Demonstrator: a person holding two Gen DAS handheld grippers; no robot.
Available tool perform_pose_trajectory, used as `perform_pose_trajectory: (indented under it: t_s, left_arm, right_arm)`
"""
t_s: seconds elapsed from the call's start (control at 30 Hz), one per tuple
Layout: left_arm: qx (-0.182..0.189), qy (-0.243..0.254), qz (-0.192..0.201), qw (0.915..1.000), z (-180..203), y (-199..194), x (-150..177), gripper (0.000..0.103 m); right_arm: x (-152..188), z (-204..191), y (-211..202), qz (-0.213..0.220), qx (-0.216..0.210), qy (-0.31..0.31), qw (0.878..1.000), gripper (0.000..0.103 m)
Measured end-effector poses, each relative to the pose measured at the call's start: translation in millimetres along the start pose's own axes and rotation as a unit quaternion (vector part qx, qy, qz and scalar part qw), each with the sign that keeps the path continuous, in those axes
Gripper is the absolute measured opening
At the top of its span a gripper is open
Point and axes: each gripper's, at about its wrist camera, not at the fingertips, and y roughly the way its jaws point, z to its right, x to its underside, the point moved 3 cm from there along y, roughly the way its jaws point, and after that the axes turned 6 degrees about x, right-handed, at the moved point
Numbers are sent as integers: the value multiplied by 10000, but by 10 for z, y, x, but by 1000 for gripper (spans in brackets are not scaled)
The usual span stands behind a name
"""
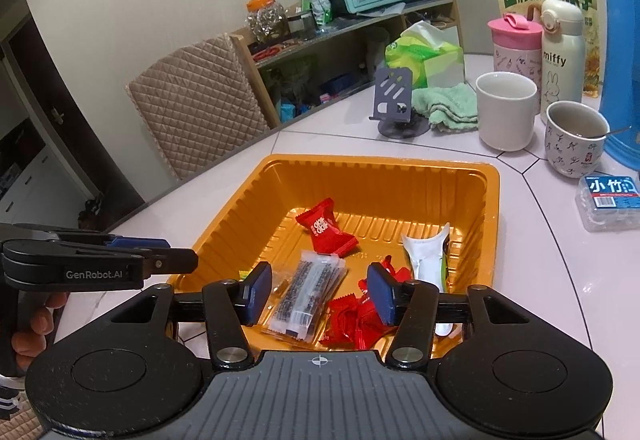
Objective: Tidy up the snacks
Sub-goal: 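Withdraw both tools toward the red-and-green wrapped candy on the table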
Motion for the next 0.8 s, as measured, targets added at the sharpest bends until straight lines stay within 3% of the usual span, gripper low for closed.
perform_pose_trajectory:
  t_s: [0.47, 0.8]
  left_arm:
    - [148, -174, 334, 9992, 37, -552, 205, 36]
    - [121, -382, 482, 9980, -37, -1029, 580, 38]
  right_arm:
    - [141, -177, -529, 267, -58, -13, 9996, 60]
    - [467, -308, -903, 247, -96, 145, 9995, 65]
